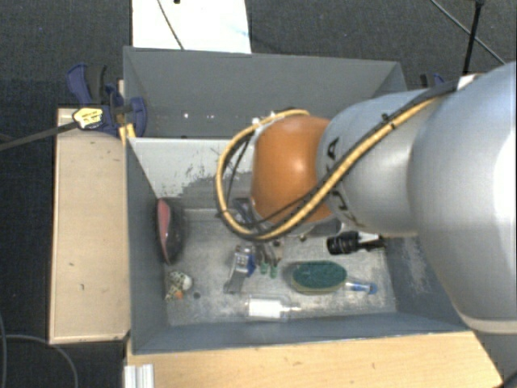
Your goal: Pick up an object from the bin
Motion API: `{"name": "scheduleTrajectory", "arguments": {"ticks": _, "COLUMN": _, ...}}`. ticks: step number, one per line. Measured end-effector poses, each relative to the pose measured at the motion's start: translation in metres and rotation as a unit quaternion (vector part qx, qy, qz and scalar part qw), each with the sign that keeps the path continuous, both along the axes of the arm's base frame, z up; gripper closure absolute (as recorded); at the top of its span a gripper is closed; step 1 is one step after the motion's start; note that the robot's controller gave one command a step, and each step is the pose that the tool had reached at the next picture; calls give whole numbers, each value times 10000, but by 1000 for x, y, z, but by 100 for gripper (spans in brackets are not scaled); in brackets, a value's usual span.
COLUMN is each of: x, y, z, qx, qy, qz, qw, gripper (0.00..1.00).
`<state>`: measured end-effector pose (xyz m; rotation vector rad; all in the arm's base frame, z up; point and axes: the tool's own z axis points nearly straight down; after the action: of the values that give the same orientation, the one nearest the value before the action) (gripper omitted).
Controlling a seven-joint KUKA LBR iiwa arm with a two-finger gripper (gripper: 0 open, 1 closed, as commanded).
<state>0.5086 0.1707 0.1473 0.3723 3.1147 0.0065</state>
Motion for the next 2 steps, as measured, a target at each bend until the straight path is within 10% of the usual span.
{"name": "scheduleTrajectory", "arguments": {"ticks": 1, "x": 20, "y": -65, "z": -72, "qx": -31, "qy": 22, "qz": 68, "qw": 10000, "gripper": 0}}
{"name": "scheduleTrajectory", "arguments": {"ticks": 2, "x": 60, "y": -57, "z": -76, "qx": -9, "qy": 14, "qz": -1010, "qw": 9949, "gripper": 0}}
